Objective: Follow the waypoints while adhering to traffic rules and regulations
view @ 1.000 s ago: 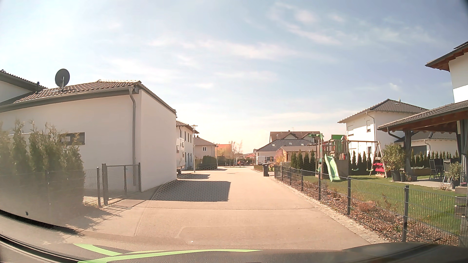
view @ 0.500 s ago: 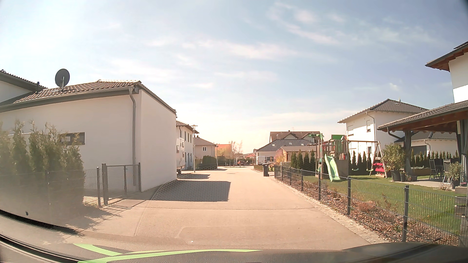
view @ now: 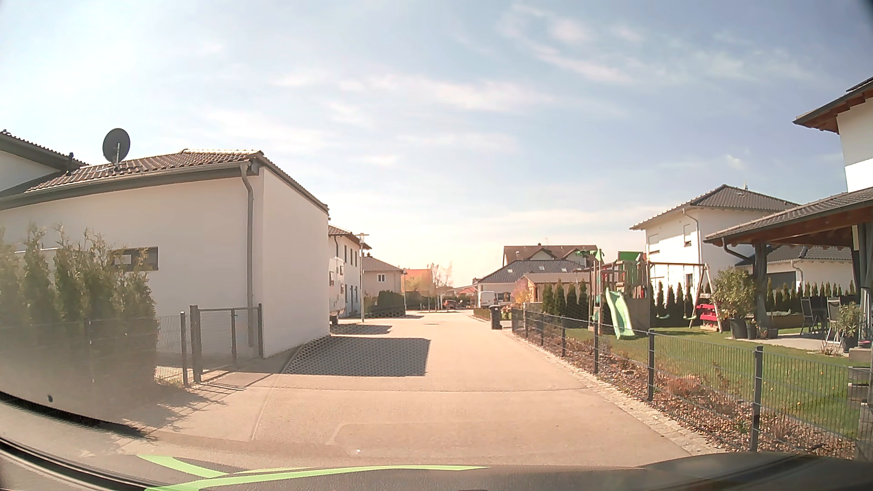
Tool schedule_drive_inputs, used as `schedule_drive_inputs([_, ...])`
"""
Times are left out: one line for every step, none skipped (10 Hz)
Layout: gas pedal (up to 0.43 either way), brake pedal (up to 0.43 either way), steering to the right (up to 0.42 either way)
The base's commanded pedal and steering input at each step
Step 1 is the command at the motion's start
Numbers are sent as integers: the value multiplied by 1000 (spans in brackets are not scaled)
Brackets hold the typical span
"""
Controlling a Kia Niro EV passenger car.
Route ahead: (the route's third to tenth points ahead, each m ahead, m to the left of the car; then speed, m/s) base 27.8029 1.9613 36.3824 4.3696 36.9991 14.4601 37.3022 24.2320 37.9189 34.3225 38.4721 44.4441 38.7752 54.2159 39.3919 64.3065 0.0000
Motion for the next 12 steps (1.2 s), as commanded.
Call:
schedule_drive_inputs([0,482,0])
schedule_drive_inputs([0,500,0])
schedule_drive_inputs([0,500,0])
schedule_drive_inputs([0,506,0])
schedule_drive_inputs([0,494,0])
schedule_drive_inputs([0,494,0])
schedule_drive_inputs([0,476,0])
schedule_drive_inputs([0,451,0])
schedule_drive_inputs([0,439,0])
schedule_drive_inputs([0,421,0])
schedule_drive_inputs([0,421,0])
schedule_drive_inputs([0,421,0])
